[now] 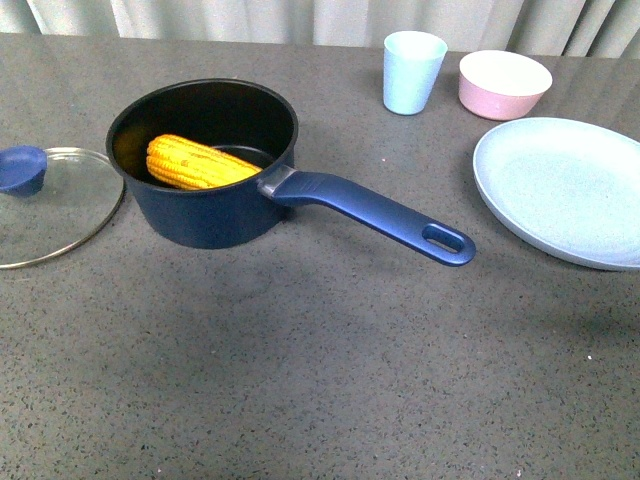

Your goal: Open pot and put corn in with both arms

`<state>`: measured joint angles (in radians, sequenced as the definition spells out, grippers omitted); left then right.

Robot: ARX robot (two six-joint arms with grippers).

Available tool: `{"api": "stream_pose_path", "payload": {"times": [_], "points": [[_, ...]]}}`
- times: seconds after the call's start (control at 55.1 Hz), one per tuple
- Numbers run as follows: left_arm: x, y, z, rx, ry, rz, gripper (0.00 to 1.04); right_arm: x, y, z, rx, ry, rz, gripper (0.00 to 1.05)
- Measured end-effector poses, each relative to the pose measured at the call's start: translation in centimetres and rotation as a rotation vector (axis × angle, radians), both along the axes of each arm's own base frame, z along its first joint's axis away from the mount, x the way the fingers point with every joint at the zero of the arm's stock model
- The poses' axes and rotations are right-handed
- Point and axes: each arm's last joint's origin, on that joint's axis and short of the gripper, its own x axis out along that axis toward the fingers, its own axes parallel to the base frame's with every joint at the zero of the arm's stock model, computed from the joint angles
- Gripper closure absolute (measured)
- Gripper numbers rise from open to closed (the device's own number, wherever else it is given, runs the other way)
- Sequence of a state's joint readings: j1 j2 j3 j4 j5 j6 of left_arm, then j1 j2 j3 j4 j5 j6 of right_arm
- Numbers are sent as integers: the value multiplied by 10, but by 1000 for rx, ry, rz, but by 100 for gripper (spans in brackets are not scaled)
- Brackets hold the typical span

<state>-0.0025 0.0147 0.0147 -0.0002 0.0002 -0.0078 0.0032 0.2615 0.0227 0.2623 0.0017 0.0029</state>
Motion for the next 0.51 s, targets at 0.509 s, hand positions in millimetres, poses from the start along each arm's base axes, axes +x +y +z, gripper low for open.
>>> {"api": "stream_pose_path", "payload": {"times": [0.509], "points": [[0,0,0,0,0,0,9,-17,0,-3,0,6,2,103]]}}
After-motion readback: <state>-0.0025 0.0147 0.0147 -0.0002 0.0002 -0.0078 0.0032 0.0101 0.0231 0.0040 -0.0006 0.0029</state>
